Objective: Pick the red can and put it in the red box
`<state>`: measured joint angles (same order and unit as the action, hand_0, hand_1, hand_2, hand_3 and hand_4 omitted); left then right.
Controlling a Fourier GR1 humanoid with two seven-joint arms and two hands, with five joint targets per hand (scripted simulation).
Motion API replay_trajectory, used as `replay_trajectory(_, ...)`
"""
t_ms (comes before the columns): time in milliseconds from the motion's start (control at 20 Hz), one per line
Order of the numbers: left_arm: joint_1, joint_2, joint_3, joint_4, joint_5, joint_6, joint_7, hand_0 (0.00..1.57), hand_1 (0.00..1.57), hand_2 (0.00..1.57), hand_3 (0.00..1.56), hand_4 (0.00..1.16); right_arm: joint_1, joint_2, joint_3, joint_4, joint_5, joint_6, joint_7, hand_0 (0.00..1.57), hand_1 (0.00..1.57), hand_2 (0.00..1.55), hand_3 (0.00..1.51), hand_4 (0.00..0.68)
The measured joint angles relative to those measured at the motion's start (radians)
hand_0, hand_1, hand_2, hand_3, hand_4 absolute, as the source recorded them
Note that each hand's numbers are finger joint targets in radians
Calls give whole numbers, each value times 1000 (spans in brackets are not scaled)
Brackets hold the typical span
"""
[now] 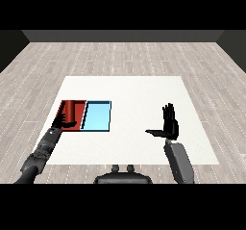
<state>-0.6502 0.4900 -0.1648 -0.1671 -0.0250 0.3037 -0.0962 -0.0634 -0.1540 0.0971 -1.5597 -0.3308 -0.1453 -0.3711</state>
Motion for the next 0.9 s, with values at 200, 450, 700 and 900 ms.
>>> replay_trajectory(200, -22, 12, 31, 55, 13, -7, -29, 0, 0, 0, 0, 0, -8, 2, -6, 1, -3, 8, -3, 0, 0, 0, 0, 0)
replay_trajectory(450, -41, 5, 194, -55, 176, -64, -219, 470, 470, 470, 0, 0, -15, -5, -16, 6, -22, 33, -1, 0, 0, 0, 0, 0)
replay_trajectory(700, -37, -75, 328, -214, 341, -243, -447, 0, 0, 0, 0, 0, -16, -6, -9, 11, -21, 48, -7, 0, 0, 0, 0, 0)
replay_trajectory(900, 7, -192, 352, -351, 413, -358, -588, 0, 0, 0, 0, 0, -8, -14, 3, 18, -3, 63, -23, 0, 0, 0, 0, 0)
